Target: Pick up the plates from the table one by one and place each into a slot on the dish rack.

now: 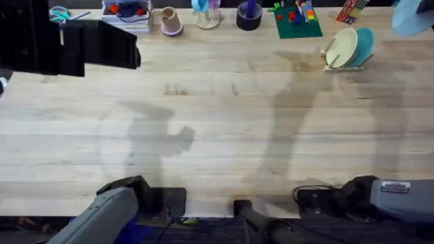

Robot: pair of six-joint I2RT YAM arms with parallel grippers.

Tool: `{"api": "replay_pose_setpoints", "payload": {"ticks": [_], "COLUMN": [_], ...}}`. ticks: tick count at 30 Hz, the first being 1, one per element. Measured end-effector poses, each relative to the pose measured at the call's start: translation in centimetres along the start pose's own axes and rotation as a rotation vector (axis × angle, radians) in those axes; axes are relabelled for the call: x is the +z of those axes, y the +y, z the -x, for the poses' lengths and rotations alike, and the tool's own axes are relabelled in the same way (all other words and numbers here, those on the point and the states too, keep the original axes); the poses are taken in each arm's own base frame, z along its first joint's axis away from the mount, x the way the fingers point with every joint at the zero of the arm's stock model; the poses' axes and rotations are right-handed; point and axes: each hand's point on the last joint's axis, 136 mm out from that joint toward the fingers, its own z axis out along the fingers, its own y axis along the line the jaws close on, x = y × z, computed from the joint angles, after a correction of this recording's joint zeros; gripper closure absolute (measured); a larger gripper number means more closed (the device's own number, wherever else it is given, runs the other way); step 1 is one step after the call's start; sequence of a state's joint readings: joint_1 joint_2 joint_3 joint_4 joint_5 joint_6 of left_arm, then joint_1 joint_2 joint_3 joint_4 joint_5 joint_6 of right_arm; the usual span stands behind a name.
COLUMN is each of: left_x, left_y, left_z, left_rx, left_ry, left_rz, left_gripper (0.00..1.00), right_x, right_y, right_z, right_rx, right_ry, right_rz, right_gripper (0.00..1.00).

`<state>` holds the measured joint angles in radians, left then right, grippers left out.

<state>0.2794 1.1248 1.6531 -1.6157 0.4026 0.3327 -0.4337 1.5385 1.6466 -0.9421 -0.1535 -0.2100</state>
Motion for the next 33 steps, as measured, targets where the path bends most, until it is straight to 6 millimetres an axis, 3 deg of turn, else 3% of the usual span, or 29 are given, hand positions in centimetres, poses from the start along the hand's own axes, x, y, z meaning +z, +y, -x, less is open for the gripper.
{"api": "replay_pose_setpoints", "payload": {"ticks": [10, 33], "left_x": [0.0, 0.0], "left_y": [0.0, 0.0], "left_z": [0.0, 0.0], "left_rx": [0.000, 0.000], "left_ry": [0.000, 0.000], "left_rz": [0.000, 0.000], "left_gripper": [0.007, 0.008], "right_x": [1.8, 6.4], "right_y": [1.7, 0.9], "right_z": [0.3, -0.9], "right_rx": [-0.051, -0.044], "right_ry": [0.017, 0.110], "right_rz": [0.028, 0.025], "right_gripper": [0.969, 0.969]}}
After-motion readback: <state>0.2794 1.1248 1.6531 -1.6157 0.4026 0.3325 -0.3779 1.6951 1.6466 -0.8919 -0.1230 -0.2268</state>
